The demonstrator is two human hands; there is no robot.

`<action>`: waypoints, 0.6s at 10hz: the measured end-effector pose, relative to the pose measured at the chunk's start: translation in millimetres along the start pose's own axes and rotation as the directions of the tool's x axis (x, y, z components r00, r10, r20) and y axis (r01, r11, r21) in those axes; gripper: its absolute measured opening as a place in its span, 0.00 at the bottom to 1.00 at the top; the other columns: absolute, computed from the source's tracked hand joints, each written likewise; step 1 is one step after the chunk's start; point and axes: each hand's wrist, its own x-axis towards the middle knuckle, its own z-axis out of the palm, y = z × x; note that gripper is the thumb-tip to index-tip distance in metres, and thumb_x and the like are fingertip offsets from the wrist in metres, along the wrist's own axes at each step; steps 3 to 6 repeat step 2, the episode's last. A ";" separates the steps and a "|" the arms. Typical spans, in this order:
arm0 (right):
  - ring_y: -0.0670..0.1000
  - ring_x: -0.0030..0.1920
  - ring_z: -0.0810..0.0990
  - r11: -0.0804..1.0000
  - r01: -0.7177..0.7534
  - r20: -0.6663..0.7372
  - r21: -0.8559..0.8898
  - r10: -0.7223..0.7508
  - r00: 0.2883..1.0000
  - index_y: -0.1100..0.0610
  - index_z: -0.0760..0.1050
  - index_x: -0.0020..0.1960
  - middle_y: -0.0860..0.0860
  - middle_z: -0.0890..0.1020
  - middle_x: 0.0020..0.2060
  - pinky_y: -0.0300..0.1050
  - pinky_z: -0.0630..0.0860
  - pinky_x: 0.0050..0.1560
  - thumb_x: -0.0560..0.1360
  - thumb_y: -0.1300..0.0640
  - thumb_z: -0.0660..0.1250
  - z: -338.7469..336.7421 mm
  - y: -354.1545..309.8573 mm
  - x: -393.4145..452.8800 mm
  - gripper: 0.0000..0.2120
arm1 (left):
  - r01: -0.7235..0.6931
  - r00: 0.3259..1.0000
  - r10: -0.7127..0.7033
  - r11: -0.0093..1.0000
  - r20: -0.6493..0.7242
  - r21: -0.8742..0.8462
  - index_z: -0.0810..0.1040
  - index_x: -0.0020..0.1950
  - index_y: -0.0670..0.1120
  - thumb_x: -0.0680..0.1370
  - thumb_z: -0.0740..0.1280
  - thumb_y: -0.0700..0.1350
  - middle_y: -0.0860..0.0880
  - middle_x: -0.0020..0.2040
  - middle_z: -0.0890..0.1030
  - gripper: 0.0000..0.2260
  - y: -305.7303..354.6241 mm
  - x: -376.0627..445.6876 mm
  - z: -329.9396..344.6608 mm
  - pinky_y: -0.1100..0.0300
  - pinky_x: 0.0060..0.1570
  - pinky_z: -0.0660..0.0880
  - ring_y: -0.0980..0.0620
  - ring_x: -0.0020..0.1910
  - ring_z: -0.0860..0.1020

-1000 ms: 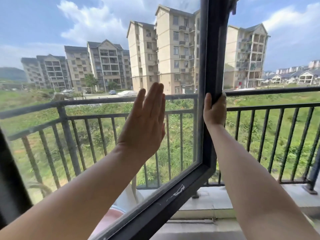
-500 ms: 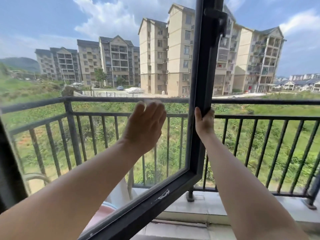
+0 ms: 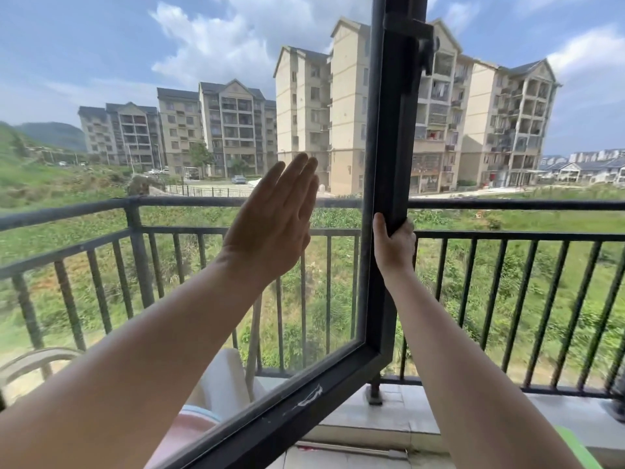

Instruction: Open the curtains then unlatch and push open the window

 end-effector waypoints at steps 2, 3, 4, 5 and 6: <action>0.49 0.47 0.73 0.923 0.163 -0.215 0.348 -0.090 0.973 0.61 0.72 0.50 0.58 0.74 0.48 0.43 0.71 0.50 0.74 0.60 0.60 -25.7 -72.8 -12.2 0.07 | 0.041 0.999 -0.041 0.999 0.007 -0.028 0.56 0.69 0.38 0.76 0.40 0.49 0.45 0.71 0.64 0.25 -0.5 -2.6 3.1 0.54 0.69 0.59 0.47 0.71 0.61; 0.49 0.47 0.73 0.923 0.163 -0.215 0.348 -0.090 0.973 0.61 0.72 0.50 0.58 0.74 0.48 0.43 0.71 0.50 0.74 0.60 0.60 -25.7 -72.8 -12.2 0.07 | 0.041 0.999 -0.041 0.999 0.007 -0.028 0.56 0.69 0.38 0.76 0.40 0.49 0.45 0.71 0.64 0.25 -0.5 -2.6 3.1 0.54 0.69 0.59 0.47 0.71 0.61; 0.49 0.47 0.73 0.923 0.163 -0.215 0.348 -0.090 0.973 0.61 0.72 0.50 0.58 0.74 0.48 0.43 0.71 0.50 0.74 0.60 0.60 -25.7 -72.8 -12.2 0.07 | 0.041 0.999 -0.041 0.999 0.007 -0.028 0.56 0.69 0.38 0.76 0.40 0.49 0.45 0.71 0.64 0.25 -0.5 -2.6 3.1 0.54 0.69 0.59 0.47 0.71 0.61; 0.49 0.47 0.73 0.923 0.163 -0.215 0.348 -0.090 0.973 0.61 0.72 0.50 0.58 0.74 0.48 0.43 0.71 0.50 0.74 0.60 0.60 -25.7 -72.8 -12.2 0.07 | 0.041 0.999 -0.041 0.999 0.007 -0.028 0.56 0.69 0.38 0.76 0.40 0.49 0.45 0.71 0.64 0.25 -0.5 -2.6 3.1 0.54 0.69 0.59 0.47 0.71 0.61; 0.49 0.47 0.73 0.923 0.163 -0.215 0.348 -0.090 0.973 0.61 0.72 0.50 0.58 0.74 0.48 0.43 0.71 0.50 0.74 0.60 0.60 -25.7 -72.8 -12.2 0.07 | 0.041 0.999 -0.041 0.999 0.007 -0.028 0.56 0.69 0.38 0.76 0.40 0.49 0.45 0.71 0.64 0.25 -0.5 -2.6 3.1 0.54 0.69 0.59 0.47 0.71 0.61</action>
